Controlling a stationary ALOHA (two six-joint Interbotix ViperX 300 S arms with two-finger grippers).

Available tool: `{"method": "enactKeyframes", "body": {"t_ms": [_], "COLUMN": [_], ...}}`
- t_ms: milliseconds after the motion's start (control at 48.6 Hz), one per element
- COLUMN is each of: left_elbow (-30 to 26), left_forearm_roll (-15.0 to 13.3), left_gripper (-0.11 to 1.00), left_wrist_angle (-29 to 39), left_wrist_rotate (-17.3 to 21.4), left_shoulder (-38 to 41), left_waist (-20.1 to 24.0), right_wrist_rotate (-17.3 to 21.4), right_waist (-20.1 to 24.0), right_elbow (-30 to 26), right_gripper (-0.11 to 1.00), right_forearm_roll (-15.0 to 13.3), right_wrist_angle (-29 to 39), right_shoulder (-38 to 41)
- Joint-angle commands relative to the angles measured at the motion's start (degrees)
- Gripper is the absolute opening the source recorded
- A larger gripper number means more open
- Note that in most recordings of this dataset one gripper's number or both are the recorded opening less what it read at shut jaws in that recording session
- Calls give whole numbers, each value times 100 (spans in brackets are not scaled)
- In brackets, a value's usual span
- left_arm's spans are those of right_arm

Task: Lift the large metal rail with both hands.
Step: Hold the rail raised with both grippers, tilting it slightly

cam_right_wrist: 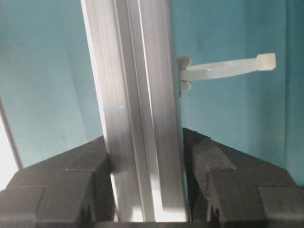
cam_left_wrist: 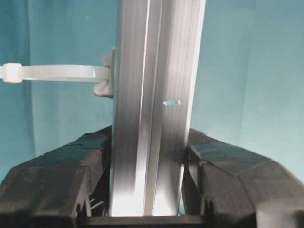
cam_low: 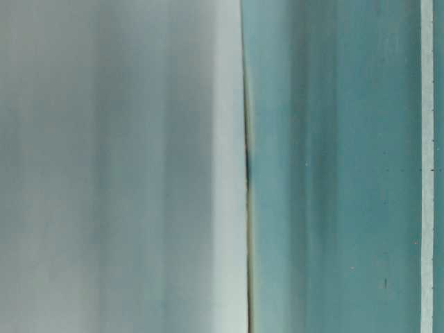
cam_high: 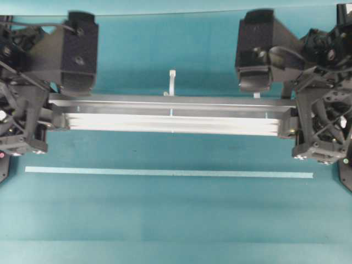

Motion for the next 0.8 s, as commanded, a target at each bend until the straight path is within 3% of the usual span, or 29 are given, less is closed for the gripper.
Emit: {"method": "enactKeyframes", "body": {"t_ms": [0,391,638,782], "left_elbow": [-237,-237,255,738], "left_forearm_roll": [26,26,26,26], "left_gripper": [36,36,36,36], "left_wrist_angle": [-88,-79,-132,-510], "left_wrist_rotate": [-62,-70,-18,0], "left_shoulder": [-18,62,211,193], "left_waist": [26,18,88,88], "right_wrist_rotate": [132,97,44,35], "right_waist": [9,0,-53,-53], "right_elbow": [-211,97,1028,1564], "right_gripper": [42,42,42,42], "right_forearm_roll": [26,18,-62,-88], "right_wrist_angle": [-88,-114,-202,-492], "right_shoulder": [9,-26,-88,-97]}}
